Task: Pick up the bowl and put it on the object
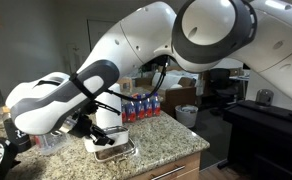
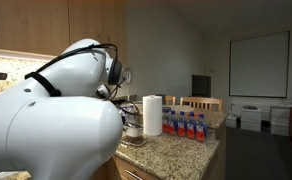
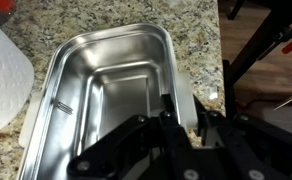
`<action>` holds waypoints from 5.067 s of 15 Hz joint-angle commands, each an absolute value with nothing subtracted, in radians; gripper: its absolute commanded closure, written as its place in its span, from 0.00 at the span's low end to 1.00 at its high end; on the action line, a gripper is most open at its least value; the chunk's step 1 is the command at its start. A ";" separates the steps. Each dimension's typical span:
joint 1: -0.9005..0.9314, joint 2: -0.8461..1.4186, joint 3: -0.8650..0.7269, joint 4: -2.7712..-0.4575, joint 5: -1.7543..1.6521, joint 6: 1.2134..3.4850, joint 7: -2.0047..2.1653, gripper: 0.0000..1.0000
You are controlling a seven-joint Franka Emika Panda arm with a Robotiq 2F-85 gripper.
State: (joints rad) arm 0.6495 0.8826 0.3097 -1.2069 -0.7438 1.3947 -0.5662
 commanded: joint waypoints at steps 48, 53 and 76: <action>0.659 0.956 0.205 -1.105 -0.661 1.378 -0.551 0.00; 0.556 0.844 0.254 -1.305 -0.654 1.632 -0.538 0.00; 0.242 0.185 0.244 -2.358 -0.729 2.679 -0.429 0.00</action>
State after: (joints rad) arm 0.2730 0.3160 0.2651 -2.1920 -0.6914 2.5659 -0.4631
